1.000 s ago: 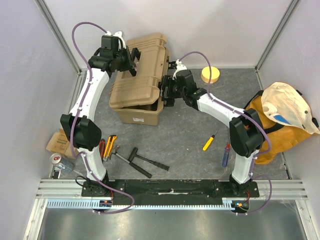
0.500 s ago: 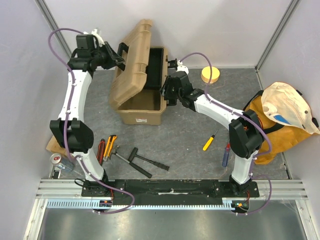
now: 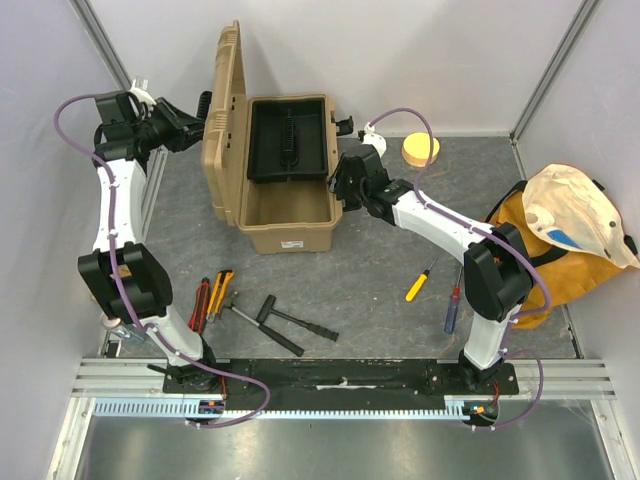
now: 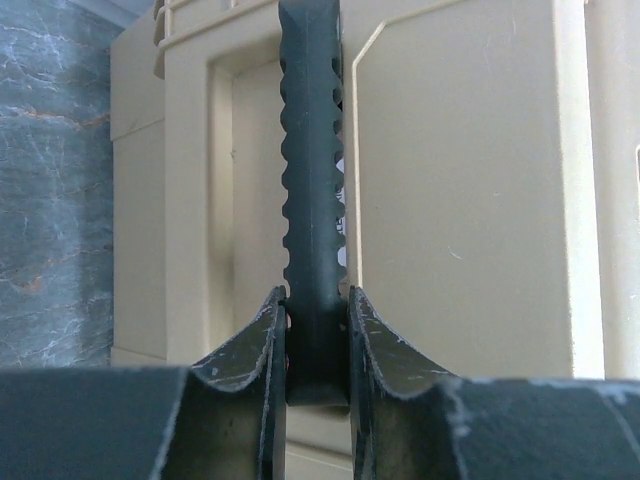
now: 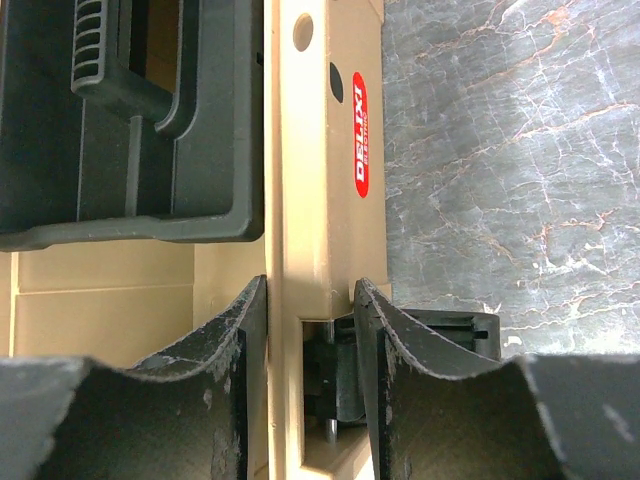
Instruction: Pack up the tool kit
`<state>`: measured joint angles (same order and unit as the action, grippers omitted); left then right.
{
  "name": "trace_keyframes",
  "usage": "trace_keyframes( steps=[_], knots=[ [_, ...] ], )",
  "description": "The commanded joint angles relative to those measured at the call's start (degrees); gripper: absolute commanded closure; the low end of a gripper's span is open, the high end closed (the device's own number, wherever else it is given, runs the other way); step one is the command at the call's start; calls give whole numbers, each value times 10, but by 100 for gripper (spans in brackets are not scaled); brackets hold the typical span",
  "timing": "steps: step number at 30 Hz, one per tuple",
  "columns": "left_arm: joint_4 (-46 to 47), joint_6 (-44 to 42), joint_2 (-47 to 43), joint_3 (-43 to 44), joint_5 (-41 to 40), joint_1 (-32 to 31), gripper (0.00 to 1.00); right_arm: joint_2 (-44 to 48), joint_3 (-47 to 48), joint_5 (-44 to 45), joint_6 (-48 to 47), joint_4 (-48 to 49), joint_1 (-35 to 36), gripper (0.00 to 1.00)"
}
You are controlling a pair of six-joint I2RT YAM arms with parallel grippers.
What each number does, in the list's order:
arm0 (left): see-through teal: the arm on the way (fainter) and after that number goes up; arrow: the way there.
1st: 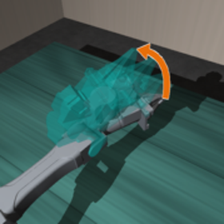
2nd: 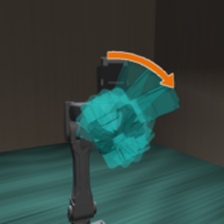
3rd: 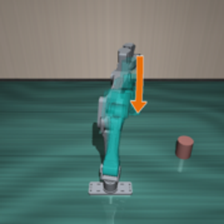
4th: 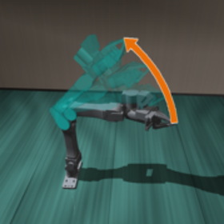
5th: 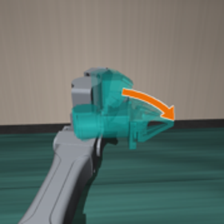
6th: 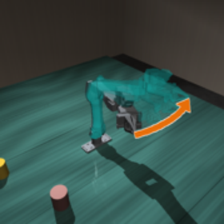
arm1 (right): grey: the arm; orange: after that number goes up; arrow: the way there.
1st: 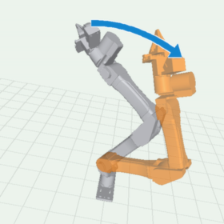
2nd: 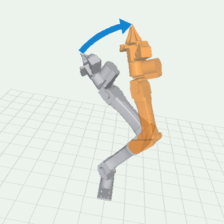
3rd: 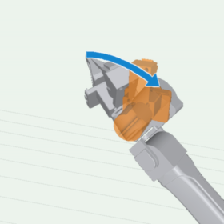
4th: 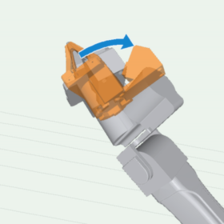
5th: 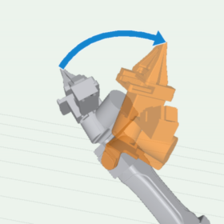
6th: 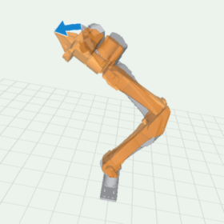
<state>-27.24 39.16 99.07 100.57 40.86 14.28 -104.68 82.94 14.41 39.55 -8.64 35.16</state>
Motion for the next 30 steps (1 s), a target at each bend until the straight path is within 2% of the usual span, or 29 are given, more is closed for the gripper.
trace_keyframes(
  steps=[1,8,14,24,30],
  knots=[
    [97,-17,-19,-13,21,37,98,31,-16,117,-10,-85,-28,56],
    [98,2,-15,-51,9,68,96,38,-20,120,-4,-88,-28,56],
    [96,25,-19,-82,1,96,80,40,-12,117,-1,-88,-27,56],
    [88,22,-27,-74,-14,106,41,43,18,112,0,-91,-28,53],
    [55,-1,-50,-56,-57,113,34,47,41,103,-9,-91,-27,45]
  ],
)
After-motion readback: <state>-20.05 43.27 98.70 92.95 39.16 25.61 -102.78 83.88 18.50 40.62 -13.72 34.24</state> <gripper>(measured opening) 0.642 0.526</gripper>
